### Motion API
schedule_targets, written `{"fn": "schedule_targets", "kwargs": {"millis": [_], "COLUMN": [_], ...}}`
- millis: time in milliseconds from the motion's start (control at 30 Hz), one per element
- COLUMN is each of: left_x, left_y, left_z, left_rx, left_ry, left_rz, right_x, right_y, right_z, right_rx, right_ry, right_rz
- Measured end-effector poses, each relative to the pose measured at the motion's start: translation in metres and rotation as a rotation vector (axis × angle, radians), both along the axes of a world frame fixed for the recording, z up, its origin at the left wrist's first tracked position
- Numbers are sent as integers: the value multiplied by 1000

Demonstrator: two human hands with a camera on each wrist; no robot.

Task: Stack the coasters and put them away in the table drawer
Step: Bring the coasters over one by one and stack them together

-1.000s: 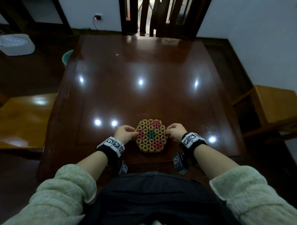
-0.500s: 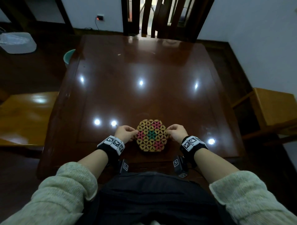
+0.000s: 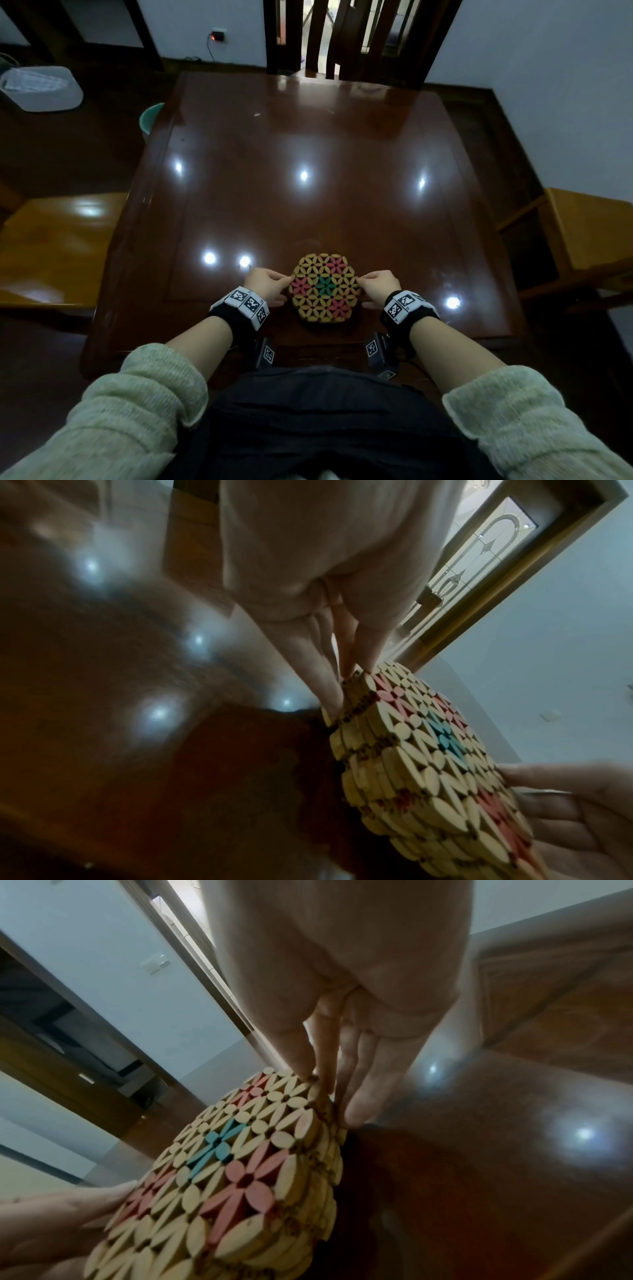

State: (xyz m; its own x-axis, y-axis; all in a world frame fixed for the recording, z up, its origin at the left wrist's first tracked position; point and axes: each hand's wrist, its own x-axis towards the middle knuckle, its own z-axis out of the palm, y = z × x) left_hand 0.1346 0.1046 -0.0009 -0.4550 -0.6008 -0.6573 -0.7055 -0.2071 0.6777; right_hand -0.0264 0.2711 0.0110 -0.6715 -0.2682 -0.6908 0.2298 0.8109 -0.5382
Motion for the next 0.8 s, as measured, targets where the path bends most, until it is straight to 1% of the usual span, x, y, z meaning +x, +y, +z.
{"fn": "schedule_targets", "kwargs": {"millis": [167,367,600,700,800], "left_x": [-2,-5,-11,-10,-7], "left_y": [1,0,3,4,6], "left_z": [2,5,11,13,11], "left_rx": [8,-5,-99,-106,-147], "left_ry": [-1,-45,-128,-129,-121], "left_rz": [-15,-21,-58,-57,-65], "right_x": [1,0,3,6,9], "right_y": [-6,-7,-3,-2,0], "right_z": [1,2,-10,-13,-10], "right_rx": [44,72,67,68,73], "right_ry": [32,42,120,161,173], "right_rz": [24,47,-4,-28,-5]}}
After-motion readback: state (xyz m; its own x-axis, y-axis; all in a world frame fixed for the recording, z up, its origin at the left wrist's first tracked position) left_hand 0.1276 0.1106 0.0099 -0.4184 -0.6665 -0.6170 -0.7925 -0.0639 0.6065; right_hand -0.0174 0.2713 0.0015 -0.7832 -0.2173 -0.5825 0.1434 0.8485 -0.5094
